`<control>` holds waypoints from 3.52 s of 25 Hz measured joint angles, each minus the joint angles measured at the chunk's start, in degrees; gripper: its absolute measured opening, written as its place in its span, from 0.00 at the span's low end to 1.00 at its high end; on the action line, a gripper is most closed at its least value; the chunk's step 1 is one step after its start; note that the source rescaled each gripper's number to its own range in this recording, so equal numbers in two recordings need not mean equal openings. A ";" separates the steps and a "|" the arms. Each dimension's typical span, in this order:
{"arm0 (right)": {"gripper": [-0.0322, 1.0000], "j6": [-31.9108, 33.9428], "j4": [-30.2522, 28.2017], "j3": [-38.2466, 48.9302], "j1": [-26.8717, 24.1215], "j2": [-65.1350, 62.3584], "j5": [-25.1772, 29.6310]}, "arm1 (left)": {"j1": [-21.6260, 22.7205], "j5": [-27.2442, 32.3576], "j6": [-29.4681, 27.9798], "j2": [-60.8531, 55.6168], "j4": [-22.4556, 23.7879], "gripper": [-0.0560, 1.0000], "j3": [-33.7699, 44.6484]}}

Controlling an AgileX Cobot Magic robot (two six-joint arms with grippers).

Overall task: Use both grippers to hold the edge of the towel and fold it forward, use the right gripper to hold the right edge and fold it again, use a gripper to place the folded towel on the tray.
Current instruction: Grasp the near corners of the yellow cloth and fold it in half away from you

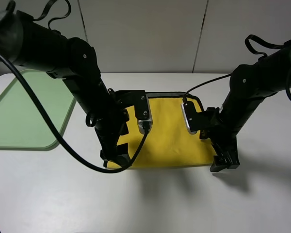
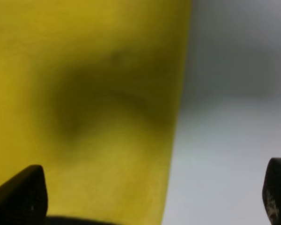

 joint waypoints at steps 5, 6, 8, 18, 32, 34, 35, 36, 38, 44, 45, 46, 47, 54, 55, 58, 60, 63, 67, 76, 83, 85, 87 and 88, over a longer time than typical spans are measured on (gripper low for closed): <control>1.00 0.00 0.17 0.00 0.00 0.00 -0.09 | -1.79 -0.25 2.17 2.73 0.00 0.91 -0.04; 1.00 0.00 0.17 0.00 0.00 0.00 -0.09 | -1.79 -0.25 2.28 3.29 0.00 0.91 -0.04; 1.00 0.00 0.18 0.00 0.00 0.00 -0.05 | -1.97 -0.25 2.50 4.34 0.00 0.91 -0.04; 1.00 -2.57 0.64 3.51 0.00 0.00 -0.48 | -1.97 -0.48 2.62 8.04 0.71 0.91 -0.04; 1.00 -4.54 1.48 7.65 0.00 -1.05 -5.25 | -1.97 -2.64 2.85 8.25 1.42 0.90 1.84; 1.00 -4.68 1.84 7.72 0.00 -1.05 -5.31 | -2.03 -4.06 2.97 7.88 1.70 0.89 3.11; 1.00 -4.74 1.97 7.72 0.00 -1.05 -5.31 | -2.05 -5.17 3.19 7.62 1.70 0.88 3.89; 1.00 -4.80 2.16 7.72 0.00 -1.05 -5.35 | -2.15 -6.27 3.39 7.48 1.70 0.86 4.69; 1.00 -4.89 2.36 7.72 0.00 -1.05 -5.35 | -2.24 -8.71 3.70 7.04 1.76 0.83 6.04; 1.00 -4.89 2.52 7.78 0.00 -1.05 -5.42 | -2.24 -13.46 3.92 6.46 2.03 0.67 8.33; 1.00 -4.89 2.57 7.78 0.00 -1.05 -5.57 | -2.24 -14.02 3.92 6.46 2.20 0.63 8.38; 1.00 -4.89 2.57 7.85 0.00 -1.05 -5.78 | -2.24 -14.46 3.87 6.46 2.45 0.57 8.38; 0.97 -4.92 2.75 7.85 0.00 -1.05 -5.84 | -2.24 -14.83 3.87 6.46 2.59 0.52 8.38; 0.51 -4.92 6.05 7.91 0.00 -1.16 -7.34 | -2.10 -15.01 3.76 6.46 3.23 0.22 8.57; 0.43 -4.92 6.42 7.91 0.00 -1.16 -7.52 | -2.10 -15.01 3.76 6.46 3.29 0.18 8.57; 0.21 -4.92 6.77 7.91 0.00 -1.16 -8.37 | -2.05 -15.01 3.58 6.46 3.28 0.08 8.57; 0.07 -4.74 6.77 7.91 0.00 -1.16 -9.07 | -2.05 -14.96 3.58 6.46 3.28 0.06 8.57; 0.03 -4.32 6.77 7.91 0.00 -1.16 -9.14 | -2.05 -14.96 3.58 6.46 3.28 0.06 8.57; 0.03 -4.28 6.77 7.91 0.00 -1.16 -9.16 | -2.05 -15.15 3.58 6.40 3.28 0.06 8.57; 0.03 -3.81 6.79 7.91 0.00 -1.16 -9.16 | -2.05 -15.43 3.52 6.33 3.28 0.06 8.81; 0.03 -1.50 6.79 8.43 0.00 -2.37 -7.77 | -2.05 -14.77 3.41 6.28 4.65 0.06 8.38; 0.03 -1.20 6.79 8.68 0.00 -3.68 -6.52 | -2.11 -14.31 3.41 5.76 5.88 0.06 8.38; 0.03 -0.17 6.79 8.68 0.00 -5.13 -5.59 | -2.16 -12.99 3.41 4.90 7.49 0.05 8.62; 0.03 0.52 6.96 8.68 0.05 -5.95 -4.96 | -2.16 -12.37 3.35 4.41 8.06 0.05 8.68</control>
